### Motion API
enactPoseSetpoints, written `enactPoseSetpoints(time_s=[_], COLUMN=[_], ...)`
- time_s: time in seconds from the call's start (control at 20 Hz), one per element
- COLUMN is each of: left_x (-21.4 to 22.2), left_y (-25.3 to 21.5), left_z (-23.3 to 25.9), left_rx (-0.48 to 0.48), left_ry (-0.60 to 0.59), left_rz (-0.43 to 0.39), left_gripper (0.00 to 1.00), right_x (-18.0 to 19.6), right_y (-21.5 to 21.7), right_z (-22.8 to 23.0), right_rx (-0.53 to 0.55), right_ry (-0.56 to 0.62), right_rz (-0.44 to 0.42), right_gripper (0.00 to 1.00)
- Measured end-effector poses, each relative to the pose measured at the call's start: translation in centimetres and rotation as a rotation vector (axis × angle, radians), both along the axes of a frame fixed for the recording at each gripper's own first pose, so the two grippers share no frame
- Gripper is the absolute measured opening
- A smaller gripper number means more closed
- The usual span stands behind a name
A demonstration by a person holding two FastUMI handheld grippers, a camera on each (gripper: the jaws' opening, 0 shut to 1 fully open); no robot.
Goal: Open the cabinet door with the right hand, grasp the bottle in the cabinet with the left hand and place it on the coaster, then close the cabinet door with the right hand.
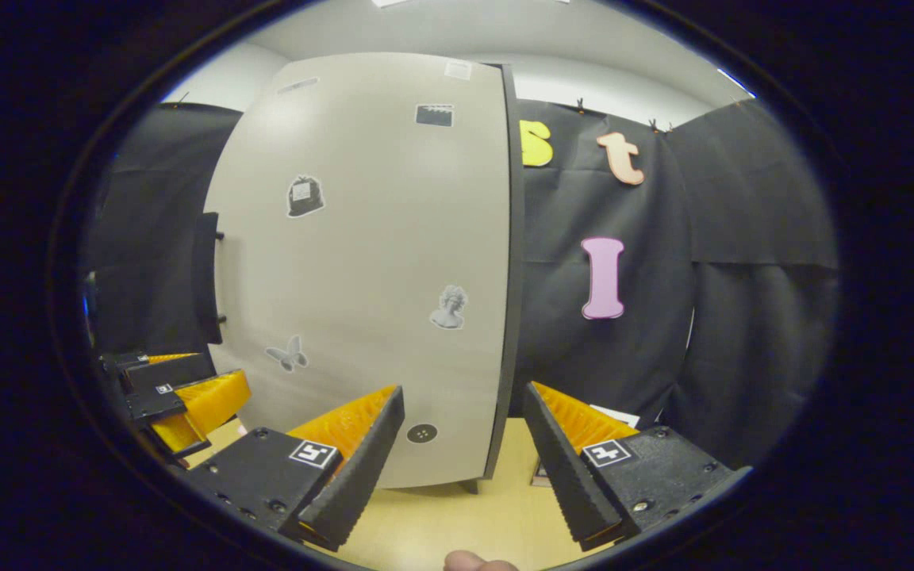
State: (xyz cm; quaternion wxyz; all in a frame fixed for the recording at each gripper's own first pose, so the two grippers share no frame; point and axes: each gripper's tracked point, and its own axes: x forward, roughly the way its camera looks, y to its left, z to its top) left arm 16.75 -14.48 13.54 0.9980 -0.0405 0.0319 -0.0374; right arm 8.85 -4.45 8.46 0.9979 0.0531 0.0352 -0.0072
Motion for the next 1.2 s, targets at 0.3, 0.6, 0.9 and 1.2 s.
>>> enactPoseSetpoints(time_s=[0.3,0.6,0.9,1.2], left_x=[-0.4,-0.5,-0.6,-0.4], left_y=[-0.5,-0.3,-1.0,-1.2], left_z=[-0.7,1.2,0.7,-0.1], left_rx=[-0.002,0.022,0.030,0.049], left_ry=[0.021,-0.066,-0.048,-0.019], left_rz=[0.010,0.024,0.001,-0.011], left_gripper=[0.95,0.96,0.95,0.95], right_x=[-2.4,-3.7,-3.6,-3.5], right_y=[-2.0,-2.5,-2.0,-2.0], right_z=[1.3,0.7,0.5,0.1], right_rx=[-0.033,-0.080,-0.050,-0.044], right_ry=[-0.080,-0.082,-0.081,-0.074], right_rz=[-0.047,-0.038,0.007,0.012], right_gripper=[0.98,0.98,0.98,0.97])
